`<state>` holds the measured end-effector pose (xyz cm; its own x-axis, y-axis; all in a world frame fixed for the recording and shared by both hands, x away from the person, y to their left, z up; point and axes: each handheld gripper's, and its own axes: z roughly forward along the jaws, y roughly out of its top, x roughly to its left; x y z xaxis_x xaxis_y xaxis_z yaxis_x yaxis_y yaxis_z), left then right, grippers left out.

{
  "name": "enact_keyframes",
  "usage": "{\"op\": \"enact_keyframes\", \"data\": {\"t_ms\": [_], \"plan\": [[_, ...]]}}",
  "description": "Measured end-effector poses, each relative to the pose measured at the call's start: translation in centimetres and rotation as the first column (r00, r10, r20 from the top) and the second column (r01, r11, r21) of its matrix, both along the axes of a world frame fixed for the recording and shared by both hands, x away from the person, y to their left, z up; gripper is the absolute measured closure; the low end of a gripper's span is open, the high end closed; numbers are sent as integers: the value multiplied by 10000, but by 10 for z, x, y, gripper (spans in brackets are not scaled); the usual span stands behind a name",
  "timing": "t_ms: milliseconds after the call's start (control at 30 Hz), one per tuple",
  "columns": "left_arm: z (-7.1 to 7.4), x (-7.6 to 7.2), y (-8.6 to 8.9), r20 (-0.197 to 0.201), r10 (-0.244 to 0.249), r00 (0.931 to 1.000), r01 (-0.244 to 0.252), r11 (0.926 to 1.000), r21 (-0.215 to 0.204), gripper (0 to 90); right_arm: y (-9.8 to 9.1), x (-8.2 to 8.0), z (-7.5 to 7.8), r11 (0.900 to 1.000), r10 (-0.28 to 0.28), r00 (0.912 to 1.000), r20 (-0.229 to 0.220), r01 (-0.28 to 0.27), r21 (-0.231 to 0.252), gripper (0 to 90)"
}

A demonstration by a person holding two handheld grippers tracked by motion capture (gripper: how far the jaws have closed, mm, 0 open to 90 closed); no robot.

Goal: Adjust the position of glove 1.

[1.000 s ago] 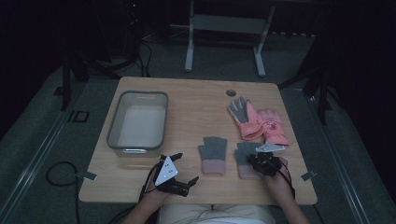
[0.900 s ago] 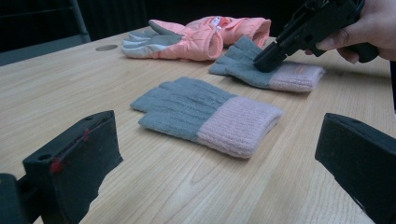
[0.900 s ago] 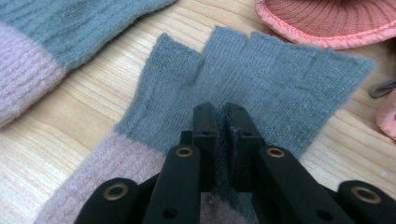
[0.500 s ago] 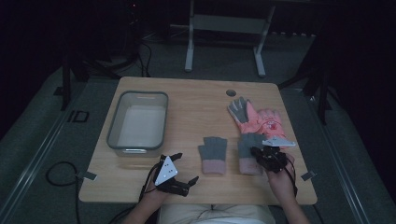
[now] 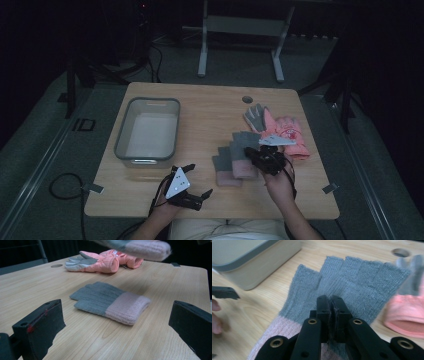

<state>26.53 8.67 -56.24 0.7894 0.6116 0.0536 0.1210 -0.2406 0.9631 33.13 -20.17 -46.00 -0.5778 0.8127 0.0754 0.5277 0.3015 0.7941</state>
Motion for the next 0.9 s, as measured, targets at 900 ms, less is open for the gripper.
{"op": "enact_keyframes", "data": {"t_ms": [900], "plan": [[0, -1, -1, -1, 0, 10000, 0, 10000, 70, 0, 39, 20, -68, 9994, 95, 9878, -1556, -148, -325, 852]]}}
